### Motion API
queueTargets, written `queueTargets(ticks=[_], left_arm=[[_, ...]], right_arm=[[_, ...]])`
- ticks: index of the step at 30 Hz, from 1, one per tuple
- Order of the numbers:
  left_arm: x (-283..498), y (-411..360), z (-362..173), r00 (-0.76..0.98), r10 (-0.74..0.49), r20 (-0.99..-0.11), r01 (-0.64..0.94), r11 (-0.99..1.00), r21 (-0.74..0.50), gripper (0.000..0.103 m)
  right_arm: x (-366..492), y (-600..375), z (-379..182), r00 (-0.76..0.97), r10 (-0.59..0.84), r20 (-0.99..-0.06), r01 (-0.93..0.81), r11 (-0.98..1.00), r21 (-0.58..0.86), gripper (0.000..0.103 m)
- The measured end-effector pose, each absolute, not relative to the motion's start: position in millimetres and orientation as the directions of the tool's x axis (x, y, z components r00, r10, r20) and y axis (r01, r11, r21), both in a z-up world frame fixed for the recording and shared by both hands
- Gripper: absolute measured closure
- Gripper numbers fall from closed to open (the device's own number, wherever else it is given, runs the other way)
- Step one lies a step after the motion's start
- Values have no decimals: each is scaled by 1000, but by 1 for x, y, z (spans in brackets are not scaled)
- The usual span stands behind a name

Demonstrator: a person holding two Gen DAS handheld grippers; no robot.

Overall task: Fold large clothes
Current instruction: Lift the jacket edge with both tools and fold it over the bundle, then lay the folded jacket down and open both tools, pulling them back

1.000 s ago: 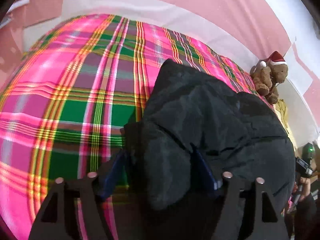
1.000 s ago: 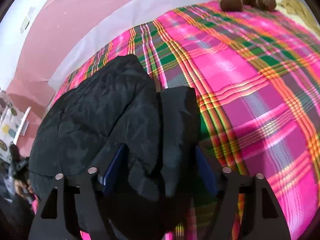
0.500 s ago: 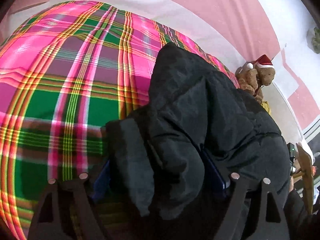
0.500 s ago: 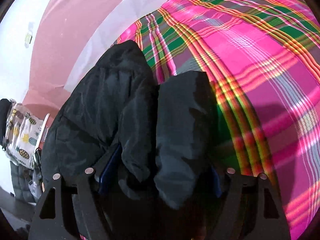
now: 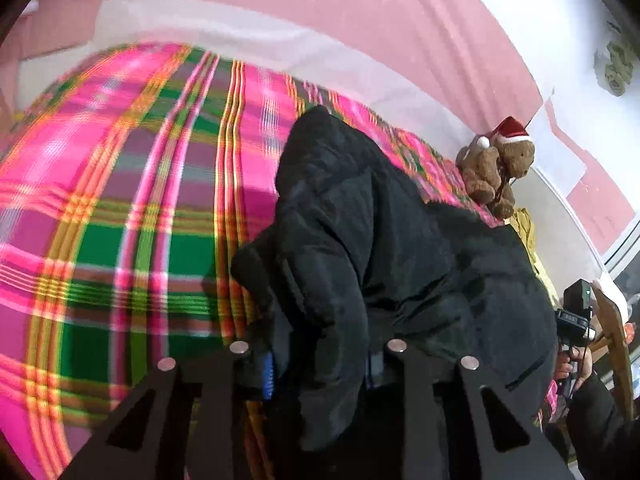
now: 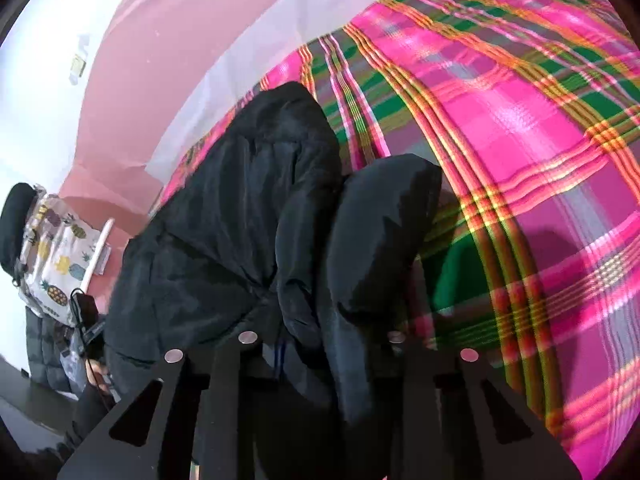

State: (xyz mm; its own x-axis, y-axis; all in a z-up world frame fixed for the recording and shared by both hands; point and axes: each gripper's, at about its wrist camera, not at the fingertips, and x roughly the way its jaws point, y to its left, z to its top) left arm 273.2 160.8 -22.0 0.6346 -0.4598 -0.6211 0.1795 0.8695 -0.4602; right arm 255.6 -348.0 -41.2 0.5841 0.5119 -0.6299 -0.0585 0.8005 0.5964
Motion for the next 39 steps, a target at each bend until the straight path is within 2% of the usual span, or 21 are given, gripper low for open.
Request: queueTargets(ticks=[9, 22, 29, 35, 39], left_arm=[[259, 168, 39, 693, -428, -581, 208, 889, -407, 74], [296, 223, 80, 757, -336, -560, 160, 927, -340, 73], [325, 245, 60, 759, -309, -573, 132, 935, -330, 73], [344, 248, 6, 714, -293, -636, 84, 938, -337, 72], [344, 258, -23, 695, -294, -656, 29, 923, -383, 63]], right_arm=[[247, -336, 10, 632, 524, -572, -141, 803, 579, 79], [300, -286, 41, 648, 565, -511, -231, 784, 576, 79], [340, -259, 29, 630, 575, -523, -235, 782, 577, 79], [363, -249, -8, 590, 548, -593, -183, 806, 562, 78], [370, -254, -32, 564, 531, -633, -129, 813, 567, 66]])
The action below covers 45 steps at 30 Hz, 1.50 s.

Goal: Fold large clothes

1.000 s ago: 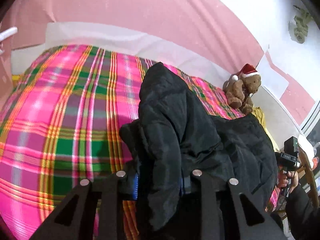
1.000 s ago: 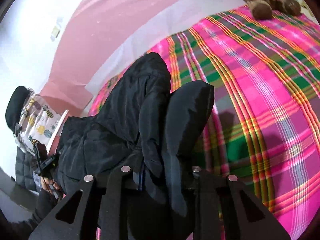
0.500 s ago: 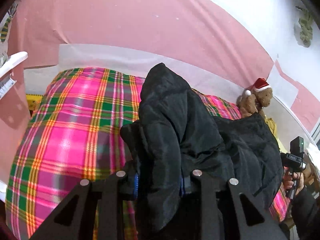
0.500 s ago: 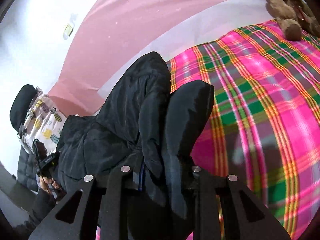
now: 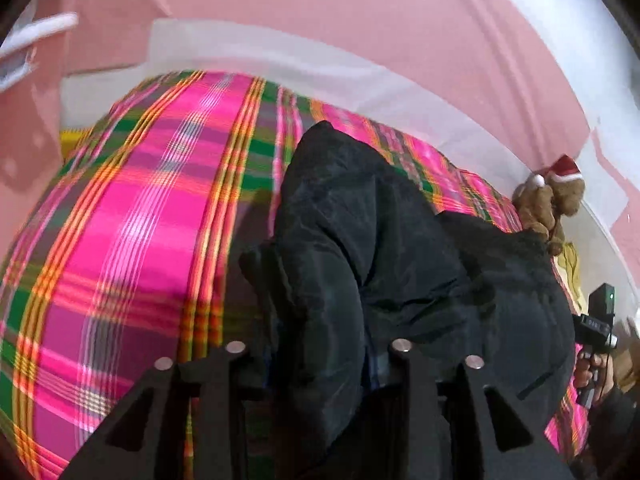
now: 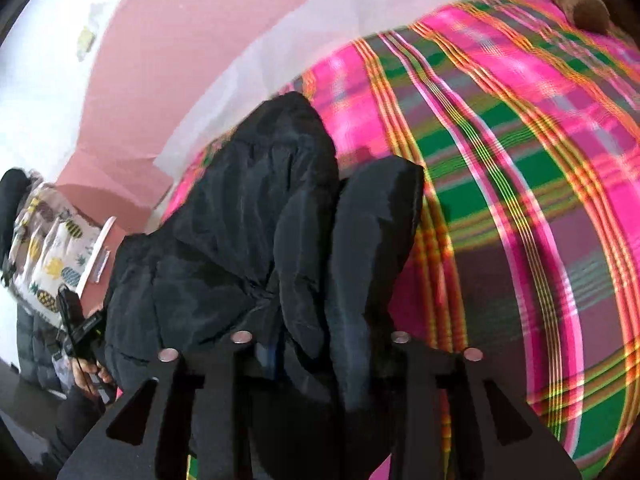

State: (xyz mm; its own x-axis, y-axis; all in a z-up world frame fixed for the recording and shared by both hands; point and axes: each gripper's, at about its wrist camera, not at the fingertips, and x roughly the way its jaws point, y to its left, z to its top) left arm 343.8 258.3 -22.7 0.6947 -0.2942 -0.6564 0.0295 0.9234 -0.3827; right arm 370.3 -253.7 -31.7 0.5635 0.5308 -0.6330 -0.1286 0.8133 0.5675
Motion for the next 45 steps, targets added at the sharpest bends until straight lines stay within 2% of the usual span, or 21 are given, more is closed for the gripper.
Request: queueTargets(ticks=[1, 3, 7, 15, 20, 27, 37, 45], left_arm=[[343, 259, -25, 692, -291, -661, 22, 923, -384, 59], [339, 260, -23, 691, -278, -667, 4, 925, -381, 52], [328, 268, -14, 691, -259, -675, -29, 923, -384, 47], [290, 272, 23, 747, -177, -641, -69, 938, -339, 47], [252, 240, 45, 778, -155, -608, -44, 953, -299, 47], [199, 189, 58, 784, -179, -594, 1, 958, -288, 47], [116, 118, 70, 795, -143, -589, 5, 973, -229, 41], [73, 83, 66, 799, -97, -594, -17, 983, -184, 41]], right_arm=[[371, -255, -34, 559, 523, -643, -118, 818, 563, 60], [369, -256, -32, 560, 506, -657, -103, 829, 550, 54], [363, -259, -20, 563, 482, -672, -76, 839, 538, 50], [322, -265, 26, 671, 385, -634, -78, 887, 456, 49], [284, -237, 51, 698, 375, -609, -143, 907, 396, 49], [235, -206, 64, 700, 417, -580, -203, 894, 399, 49], [155, -168, 75, 730, 317, -606, -194, 946, 261, 49], [106, -148, 59, 721, 290, -630, -192, 956, 221, 49]])
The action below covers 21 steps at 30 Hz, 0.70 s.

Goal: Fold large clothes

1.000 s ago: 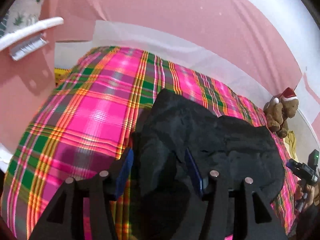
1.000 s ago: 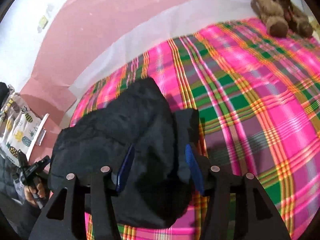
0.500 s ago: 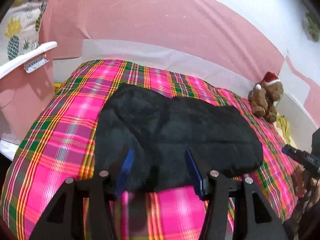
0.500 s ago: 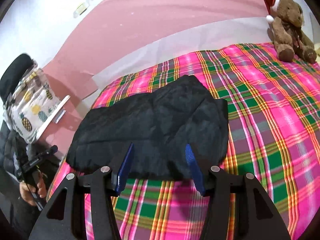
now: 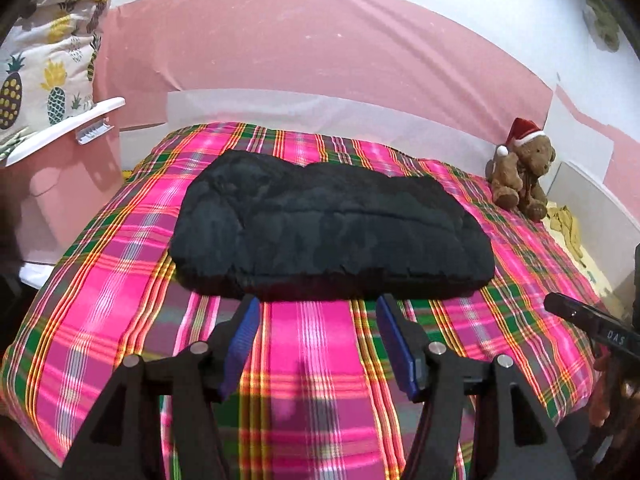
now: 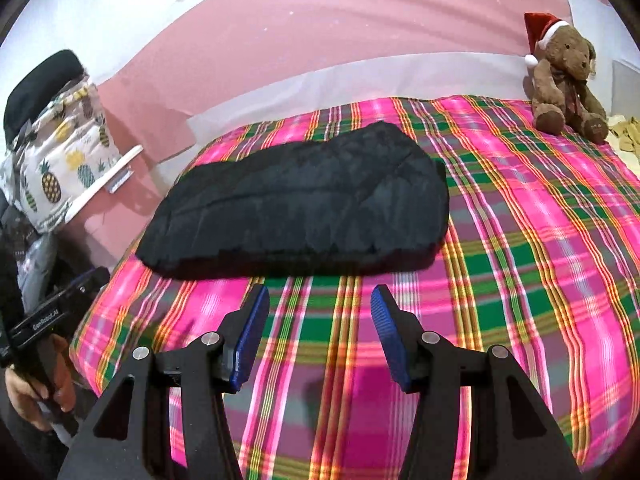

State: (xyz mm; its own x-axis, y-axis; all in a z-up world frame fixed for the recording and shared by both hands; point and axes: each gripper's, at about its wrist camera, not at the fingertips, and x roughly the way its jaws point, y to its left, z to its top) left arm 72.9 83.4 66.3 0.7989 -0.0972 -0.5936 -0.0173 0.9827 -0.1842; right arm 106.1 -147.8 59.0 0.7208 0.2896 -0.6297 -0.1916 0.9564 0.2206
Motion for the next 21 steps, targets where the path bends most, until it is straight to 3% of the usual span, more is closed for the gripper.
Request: queueTargets(ticks=[21], left_arm=[[48, 40, 35, 750, -52, -659, -47, 990, -132, 38]], right_arm=[[69, -129, 44, 757, 167, -631, -165, 984, 64, 49]])
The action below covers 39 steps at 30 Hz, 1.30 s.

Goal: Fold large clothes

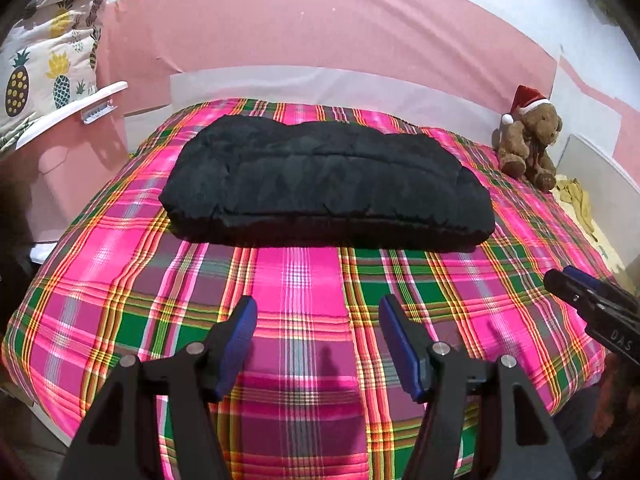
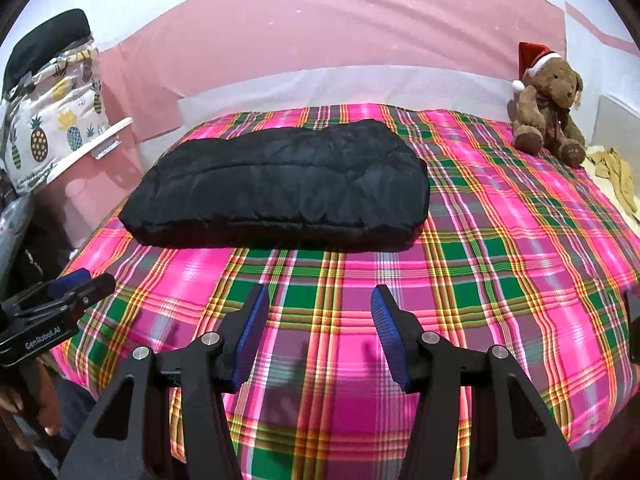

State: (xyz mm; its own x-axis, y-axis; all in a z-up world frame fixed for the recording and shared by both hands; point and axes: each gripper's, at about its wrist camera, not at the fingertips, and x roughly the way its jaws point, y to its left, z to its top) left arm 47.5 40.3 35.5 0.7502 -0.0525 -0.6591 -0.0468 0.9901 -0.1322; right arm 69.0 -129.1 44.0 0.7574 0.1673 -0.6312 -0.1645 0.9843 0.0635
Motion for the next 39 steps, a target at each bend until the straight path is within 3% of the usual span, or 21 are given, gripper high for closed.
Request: queueTargets(ticks=[39], left_arm=[[40, 35, 29, 740, -42, -672, -53, 991, -121, 36]], right_arm=[[66, -116, 34, 733, 172, -658, -193, 980, 42, 49]])
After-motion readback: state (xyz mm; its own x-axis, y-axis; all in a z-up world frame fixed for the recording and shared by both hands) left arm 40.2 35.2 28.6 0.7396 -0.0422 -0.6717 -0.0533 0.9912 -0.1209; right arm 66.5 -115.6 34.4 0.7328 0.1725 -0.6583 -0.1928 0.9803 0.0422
